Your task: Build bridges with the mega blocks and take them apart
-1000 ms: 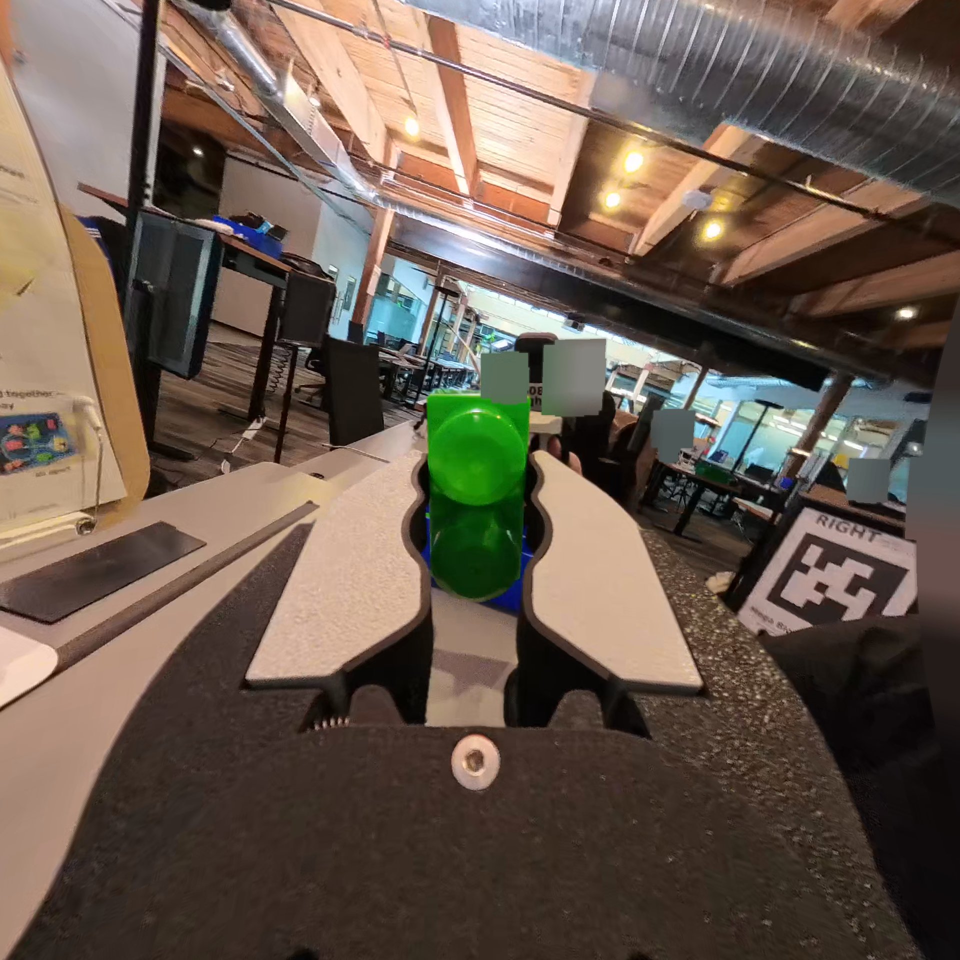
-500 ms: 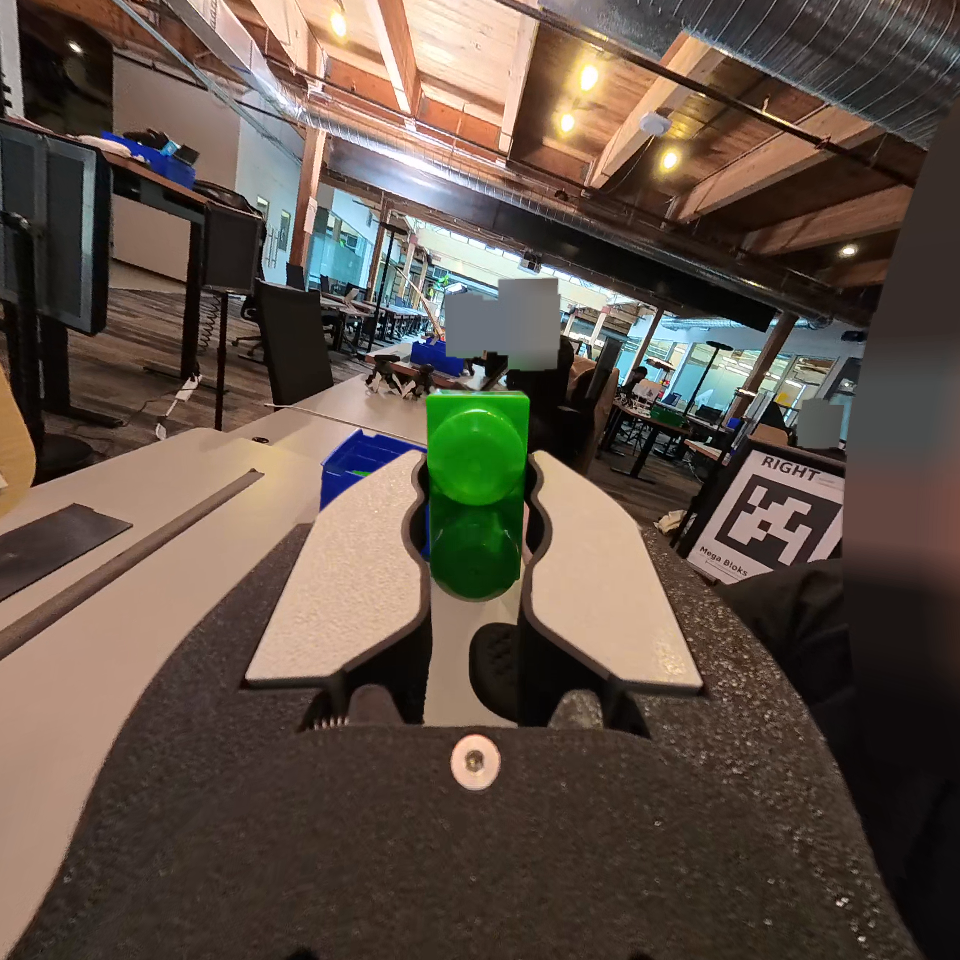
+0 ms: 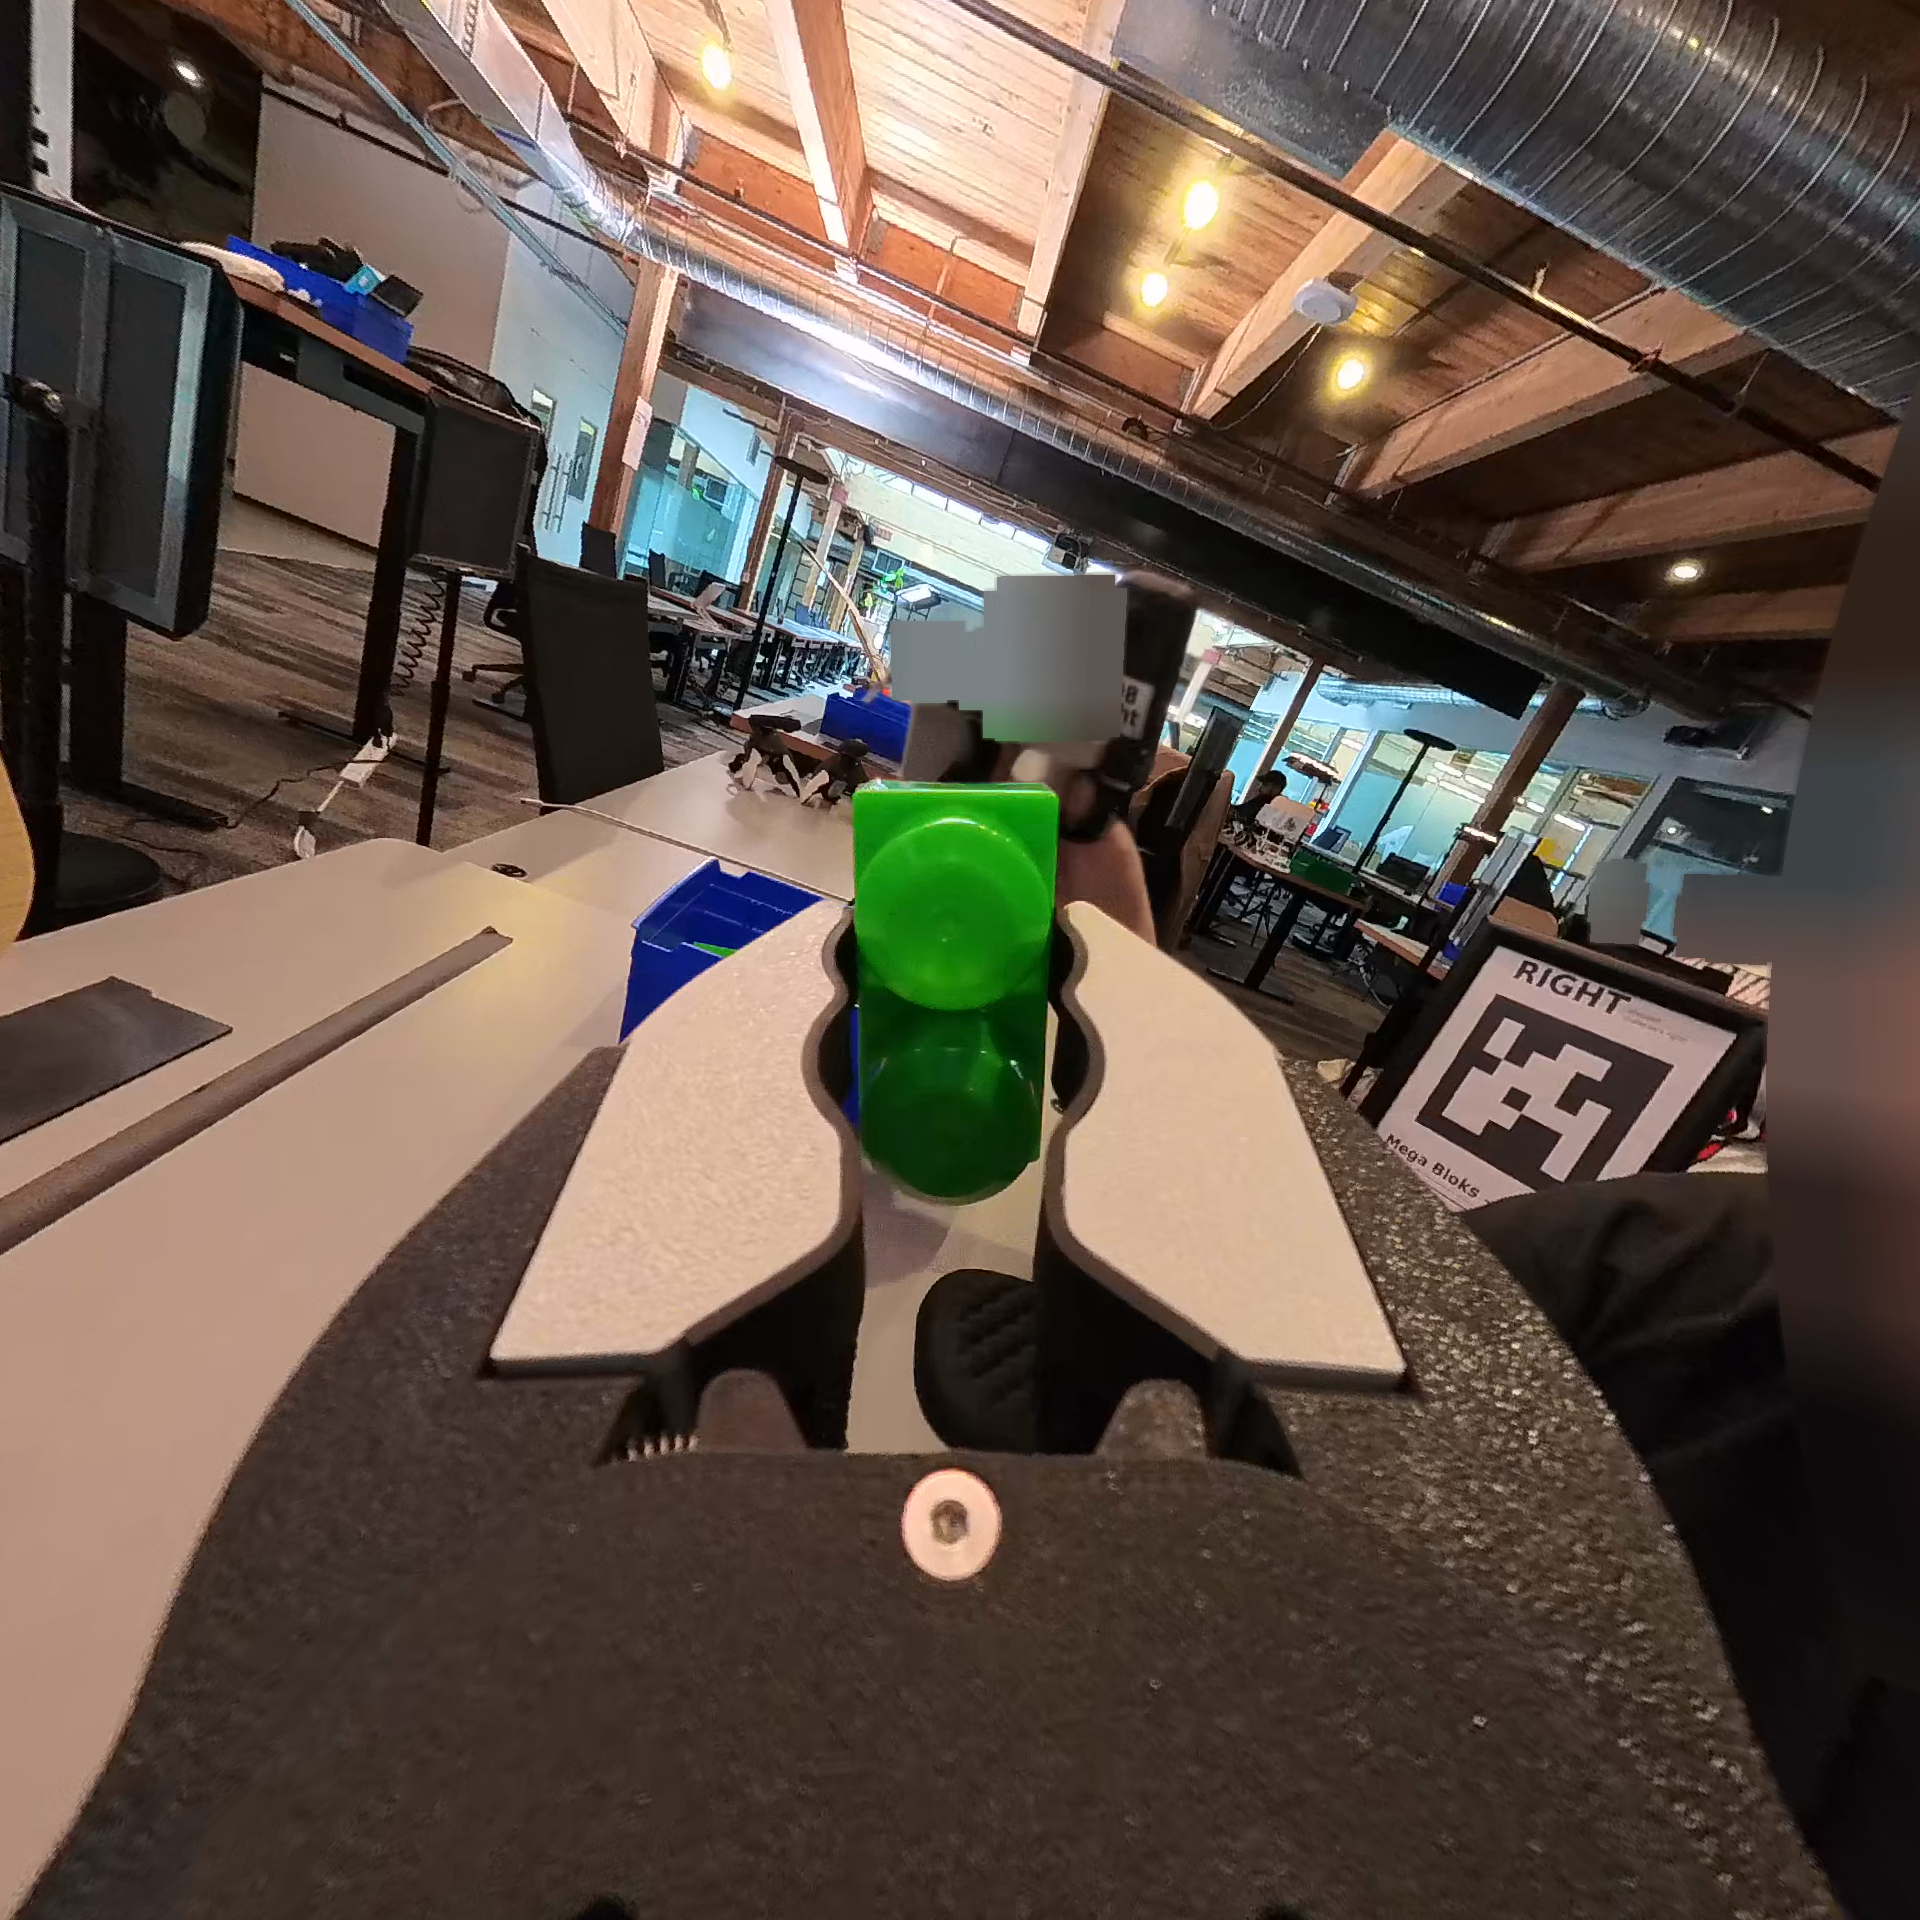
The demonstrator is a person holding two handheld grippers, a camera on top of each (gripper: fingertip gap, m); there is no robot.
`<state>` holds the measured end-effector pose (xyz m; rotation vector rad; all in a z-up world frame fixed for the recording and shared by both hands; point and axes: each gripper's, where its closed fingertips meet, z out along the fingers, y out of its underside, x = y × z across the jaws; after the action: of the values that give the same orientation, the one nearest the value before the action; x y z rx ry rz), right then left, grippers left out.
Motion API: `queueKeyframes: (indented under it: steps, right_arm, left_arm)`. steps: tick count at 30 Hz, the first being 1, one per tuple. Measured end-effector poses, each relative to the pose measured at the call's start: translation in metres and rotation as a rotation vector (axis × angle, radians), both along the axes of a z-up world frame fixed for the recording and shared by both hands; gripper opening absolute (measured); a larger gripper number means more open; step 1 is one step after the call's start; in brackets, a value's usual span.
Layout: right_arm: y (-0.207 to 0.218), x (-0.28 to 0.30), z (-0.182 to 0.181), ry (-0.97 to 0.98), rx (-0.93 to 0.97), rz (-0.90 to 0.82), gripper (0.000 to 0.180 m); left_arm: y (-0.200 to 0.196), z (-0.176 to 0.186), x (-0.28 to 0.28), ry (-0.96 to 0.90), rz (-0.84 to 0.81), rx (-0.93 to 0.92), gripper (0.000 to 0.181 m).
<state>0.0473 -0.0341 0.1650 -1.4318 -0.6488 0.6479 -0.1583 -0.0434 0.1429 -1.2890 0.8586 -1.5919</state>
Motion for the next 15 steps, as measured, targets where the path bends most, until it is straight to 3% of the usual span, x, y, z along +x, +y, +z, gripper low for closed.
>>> queueKeyframes:
  steps: [3, 7, 10, 11, 13, 15]
  right_arm:
    - [-0.026, -0.097, 0.004, 0.082, -0.09, 0.369, 0.064]
    - [-0.012, -0.161, -0.039, -0.042, -0.22, 0.415, 0.074]
    - [-0.009, -0.184, -0.049, -0.038, -0.225, 0.44, 0.073]
    - [-0.009, -0.188, -0.051, -0.033, -0.235, 0.455, 0.07]
    - [-0.021, -0.195, -0.056, -0.055, -0.252, 0.554, 0.037]
    - [-0.02, -0.193, -0.055, -0.047, -0.253, 0.554, 0.037]
  left_arm:
    - [-0.001, -0.001, 0.002, 0.005, -0.004, 0.002, 0.034]
    - [-0.005, -0.001, 0.005, 0.012, -0.015, 0.009, 0.034]
    - [-0.008, -0.003, 0.008, 0.019, -0.028, 0.016, 0.034]
    - [-0.009, -0.003, 0.009, 0.017, -0.036, 0.015, 0.034]
    - [-0.008, -0.005, 0.012, 0.02, -0.038, 0.017, 0.034]
    - [-0.008, -0.005, 0.013, 0.007, -0.04, 0.027, 0.034]
